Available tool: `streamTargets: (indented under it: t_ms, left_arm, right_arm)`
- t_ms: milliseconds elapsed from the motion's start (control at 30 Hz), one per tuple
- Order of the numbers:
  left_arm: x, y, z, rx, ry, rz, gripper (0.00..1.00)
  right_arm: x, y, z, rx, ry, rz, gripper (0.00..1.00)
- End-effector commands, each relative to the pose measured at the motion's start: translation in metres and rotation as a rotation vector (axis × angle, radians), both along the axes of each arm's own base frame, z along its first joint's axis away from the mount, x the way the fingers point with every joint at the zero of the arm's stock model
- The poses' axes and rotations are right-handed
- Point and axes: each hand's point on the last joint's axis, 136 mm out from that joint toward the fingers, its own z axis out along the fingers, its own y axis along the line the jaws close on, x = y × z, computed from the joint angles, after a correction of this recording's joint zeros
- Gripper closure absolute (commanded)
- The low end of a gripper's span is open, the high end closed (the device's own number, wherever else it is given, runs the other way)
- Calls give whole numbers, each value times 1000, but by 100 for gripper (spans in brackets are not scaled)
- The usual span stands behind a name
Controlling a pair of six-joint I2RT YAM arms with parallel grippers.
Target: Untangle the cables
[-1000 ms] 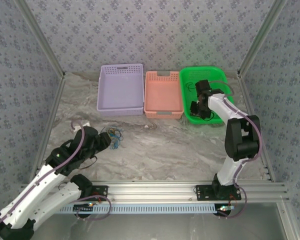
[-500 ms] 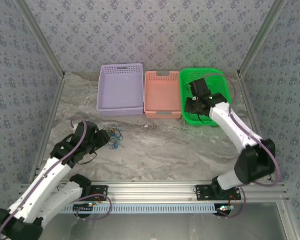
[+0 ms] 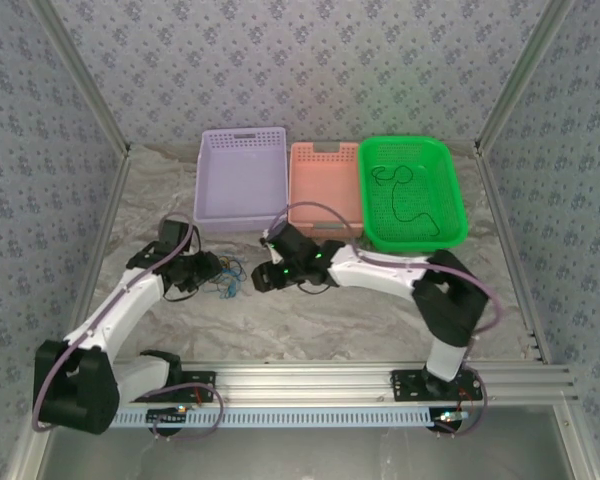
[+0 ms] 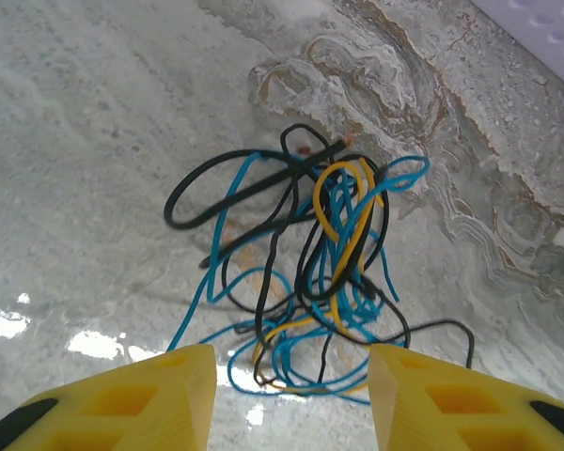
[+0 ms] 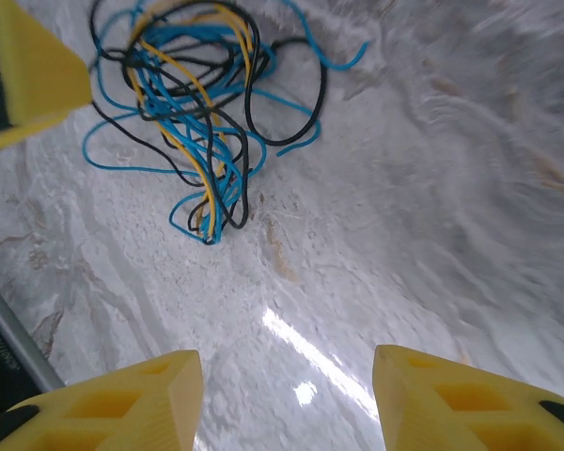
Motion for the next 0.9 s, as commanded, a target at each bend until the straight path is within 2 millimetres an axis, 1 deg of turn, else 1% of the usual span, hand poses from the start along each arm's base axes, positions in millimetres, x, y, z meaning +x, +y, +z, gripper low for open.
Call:
streamTargets:
  t_ms: [0, 100, 200, 367, 467, 500, 633, 700, 733, 867]
  left_arm:
    - [26, -5, 13, -3, -83, -39, 55]
    - [34, -8, 9, -6, -86, -41, 56]
    - [40, -7, 6, 2, -91, -38, 57]
    - [48, -5, 0, 34, -79, -38, 58]
    - [52, -5, -4, 38, -76, -38, 61]
    - [53, -5, -5, 37, -75, -38, 61]
    - [54, -3, -9, 49, -74, -33, 74]
    - [54, 0, -12, 67, -70, -29, 82]
    - [53, 2, -13, 79, -67, -25, 85]
    - [49, 11, -12, 119, -74, -5, 97]
  right_arm:
    - [17, 32, 17, 120, 0, -7, 47]
    - [19, 42, 7, 134, 22, 1, 48]
    - [24, 45, -2, 130, 32, -10, 52]
    - [36, 52, -11, 168, 81, -51, 57]
    - [41, 57, -15, 164, 90, -58, 63]
    - [43, 58, -15, 163, 89, -63, 67]
    - [45, 56, -14, 171, 84, -76, 84]
    - [44, 52, -10, 164, 70, -87, 96]
    - [44, 49, -6, 163, 57, -93, 100]
    - [40, 28, 13, 141, -1, -118, 100]
